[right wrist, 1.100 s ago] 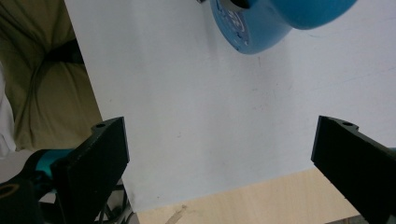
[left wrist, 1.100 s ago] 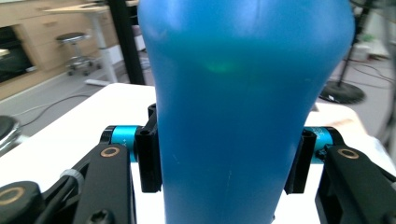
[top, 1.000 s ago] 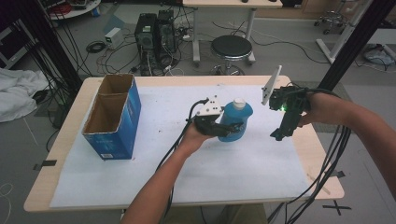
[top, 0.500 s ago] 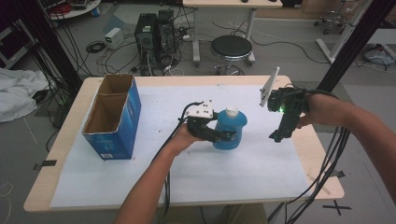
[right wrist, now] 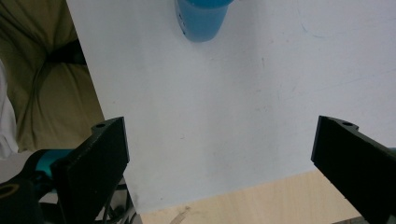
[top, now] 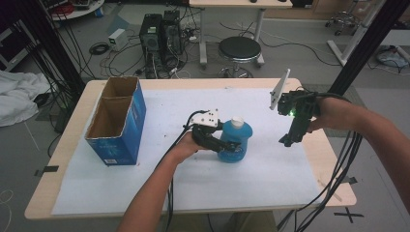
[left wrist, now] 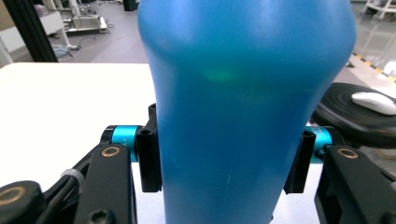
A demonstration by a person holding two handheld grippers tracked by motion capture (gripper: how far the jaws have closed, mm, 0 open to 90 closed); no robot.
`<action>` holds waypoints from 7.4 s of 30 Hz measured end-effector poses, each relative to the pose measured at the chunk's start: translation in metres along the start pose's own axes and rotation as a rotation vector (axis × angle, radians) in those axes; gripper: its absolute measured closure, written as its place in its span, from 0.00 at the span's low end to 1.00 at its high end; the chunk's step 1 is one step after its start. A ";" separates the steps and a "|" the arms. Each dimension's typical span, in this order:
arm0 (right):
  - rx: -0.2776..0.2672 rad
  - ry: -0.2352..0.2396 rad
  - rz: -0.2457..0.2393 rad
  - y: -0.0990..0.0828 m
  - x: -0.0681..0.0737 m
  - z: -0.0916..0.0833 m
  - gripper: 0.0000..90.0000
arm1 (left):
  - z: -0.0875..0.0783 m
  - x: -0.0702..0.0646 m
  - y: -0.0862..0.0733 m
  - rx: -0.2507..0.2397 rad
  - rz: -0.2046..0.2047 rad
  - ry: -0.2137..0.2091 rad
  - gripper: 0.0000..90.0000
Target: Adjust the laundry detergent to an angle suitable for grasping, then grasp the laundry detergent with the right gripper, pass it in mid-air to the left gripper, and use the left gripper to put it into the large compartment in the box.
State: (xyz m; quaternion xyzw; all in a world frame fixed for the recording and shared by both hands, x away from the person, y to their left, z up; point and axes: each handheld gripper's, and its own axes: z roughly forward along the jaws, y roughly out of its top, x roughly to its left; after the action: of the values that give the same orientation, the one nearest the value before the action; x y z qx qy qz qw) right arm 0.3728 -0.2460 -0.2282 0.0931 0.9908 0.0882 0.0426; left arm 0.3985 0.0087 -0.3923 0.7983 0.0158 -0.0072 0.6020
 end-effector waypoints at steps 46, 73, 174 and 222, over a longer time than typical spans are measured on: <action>0.008 -0.013 -0.005 0.006 0.002 0.002 0.03 | -0.015 -0.012 -0.005 0.050 -0.085 0.051 0.26; -0.018 -0.044 0.012 -0.003 0.002 -0.004 0.03 | -0.087 -0.050 0.055 0.425 -0.120 0.267 0.25; -0.103 -0.032 -0.001 -0.009 -0.006 0.005 0.03 | -0.140 -0.065 0.073 0.958 -0.137 0.256 0.02; -0.620 0.136 0.005 -0.016 -0.008 0.128 0.03 | -0.127 -0.059 0.067 0.935 -0.095 0.237 0.02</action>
State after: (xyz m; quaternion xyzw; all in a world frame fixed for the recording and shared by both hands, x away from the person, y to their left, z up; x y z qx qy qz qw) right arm 0.3902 -0.2421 -0.3558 0.0719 0.9170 0.3922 0.0026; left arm 0.3406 0.1113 -0.2916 0.9771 0.1157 0.0499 0.1716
